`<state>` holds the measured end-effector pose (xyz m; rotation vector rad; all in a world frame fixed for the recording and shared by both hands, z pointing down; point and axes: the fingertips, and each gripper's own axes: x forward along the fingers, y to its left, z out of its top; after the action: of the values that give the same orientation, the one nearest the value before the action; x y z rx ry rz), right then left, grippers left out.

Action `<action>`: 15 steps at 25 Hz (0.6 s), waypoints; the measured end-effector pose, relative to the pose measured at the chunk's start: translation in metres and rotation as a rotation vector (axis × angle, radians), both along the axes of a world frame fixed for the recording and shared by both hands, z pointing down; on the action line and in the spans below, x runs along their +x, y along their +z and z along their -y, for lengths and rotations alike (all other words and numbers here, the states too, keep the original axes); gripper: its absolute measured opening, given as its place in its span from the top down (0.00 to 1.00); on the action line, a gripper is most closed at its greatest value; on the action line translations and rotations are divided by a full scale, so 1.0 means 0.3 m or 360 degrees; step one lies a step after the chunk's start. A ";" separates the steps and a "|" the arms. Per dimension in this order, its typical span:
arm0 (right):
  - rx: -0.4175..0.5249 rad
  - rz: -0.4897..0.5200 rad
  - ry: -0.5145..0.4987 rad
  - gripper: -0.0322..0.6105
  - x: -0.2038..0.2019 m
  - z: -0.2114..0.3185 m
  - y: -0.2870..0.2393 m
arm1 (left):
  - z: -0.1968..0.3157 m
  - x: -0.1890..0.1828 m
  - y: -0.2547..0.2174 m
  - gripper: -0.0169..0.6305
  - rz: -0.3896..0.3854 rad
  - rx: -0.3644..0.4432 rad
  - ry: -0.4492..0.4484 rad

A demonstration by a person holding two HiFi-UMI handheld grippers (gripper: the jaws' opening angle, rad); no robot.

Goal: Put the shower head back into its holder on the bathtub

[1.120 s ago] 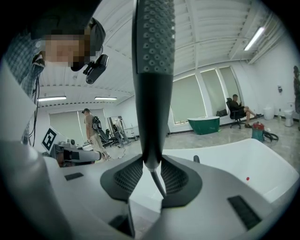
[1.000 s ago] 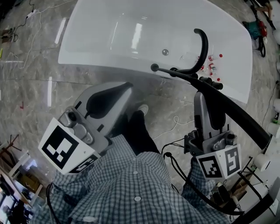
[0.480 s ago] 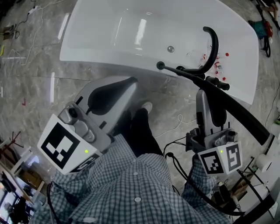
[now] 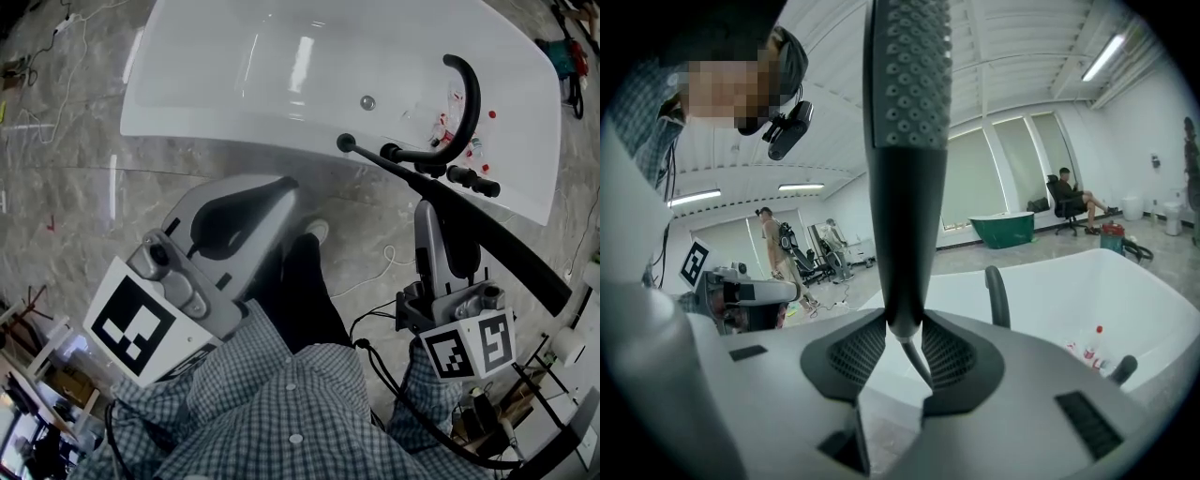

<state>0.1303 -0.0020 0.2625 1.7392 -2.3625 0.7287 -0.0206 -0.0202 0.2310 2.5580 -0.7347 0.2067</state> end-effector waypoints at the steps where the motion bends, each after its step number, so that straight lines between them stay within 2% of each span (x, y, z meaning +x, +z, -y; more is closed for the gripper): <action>1: -0.0010 -0.0001 -0.0001 0.76 0.000 0.002 0.014 | 0.001 0.002 0.014 0.96 -0.0003 -0.0008 0.0002; 15: -0.0097 -0.0014 -0.0051 0.76 0.002 0.043 0.198 | 0.035 0.034 0.166 0.96 0.0011 -0.0084 -0.0012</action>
<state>0.1310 -0.0149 0.3218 1.6731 -2.3311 0.7781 -0.0104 -0.0307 0.2807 2.5059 -0.7316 0.2297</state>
